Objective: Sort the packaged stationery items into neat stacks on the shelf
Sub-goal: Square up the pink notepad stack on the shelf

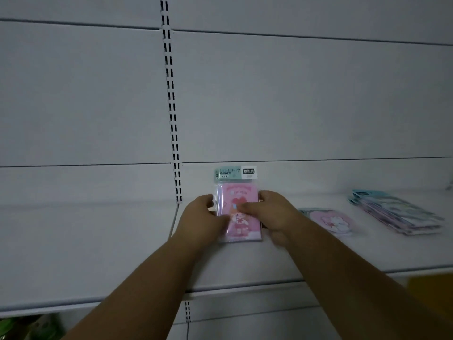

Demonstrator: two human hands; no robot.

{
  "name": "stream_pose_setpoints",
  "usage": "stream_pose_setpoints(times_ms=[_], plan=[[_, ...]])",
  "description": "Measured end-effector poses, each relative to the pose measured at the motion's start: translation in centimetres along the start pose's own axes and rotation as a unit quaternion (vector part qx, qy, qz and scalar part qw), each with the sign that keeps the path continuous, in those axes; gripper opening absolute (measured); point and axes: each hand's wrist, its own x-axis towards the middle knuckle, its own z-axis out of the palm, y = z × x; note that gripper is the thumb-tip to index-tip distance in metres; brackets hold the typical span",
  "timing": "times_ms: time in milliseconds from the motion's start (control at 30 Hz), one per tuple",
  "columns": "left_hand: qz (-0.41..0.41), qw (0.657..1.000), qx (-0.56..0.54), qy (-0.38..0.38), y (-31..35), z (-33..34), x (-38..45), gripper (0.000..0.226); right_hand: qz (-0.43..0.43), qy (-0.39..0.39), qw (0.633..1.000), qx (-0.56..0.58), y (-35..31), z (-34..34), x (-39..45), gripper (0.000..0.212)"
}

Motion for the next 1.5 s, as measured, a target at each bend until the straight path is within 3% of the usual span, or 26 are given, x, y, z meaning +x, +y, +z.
stream_pose_setpoints(times_ms=[133,233,433,600,667,767,1100,1500], plan=[[0.029,0.994,-0.092,-0.05,-0.3,-0.4,-1.2,0.039,-0.059,-0.009,0.998,0.032,0.4,0.7,-1.4,0.037],[-0.008,0.975,-0.205,-0.088,-0.8,0.8,-1.6,0.031,-0.072,0.018,0.993,0.088,1.3,2.3,-2.0,0.036],[-0.023,0.957,-0.266,-0.115,-2.2,1.9,-0.4,0.037,-0.08,0.031,0.99,0.115,1.8,3.1,-2.2,0.033],[0.049,0.984,-0.075,-0.152,-2.3,0.9,-0.9,0.045,-0.134,-0.007,0.99,-0.035,2.4,1.8,-2.8,0.042],[0.087,0.985,0.038,-0.148,-2.1,0.1,-1.2,0.034,-0.132,-0.056,0.983,-0.114,1.9,0.6,-3.0,0.04],[0.098,0.978,0.119,-0.141,-2.3,-0.6,-1.0,0.033,-0.127,-0.081,0.966,-0.209,1.2,-0.8,-3.0,0.039],[0.076,0.981,0.13,-0.123,-2.1,-2.1,-1.6,0.029,-0.157,-0.09,0.943,-0.278,2.1,-2.2,-3.0,0.046],[0.08,0.973,0.187,-0.107,-1.8,-2.3,-1.8,0.037,-0.174,-0.067,0.943,-0.277,3.0,-2.8,-2.0,0.038]])
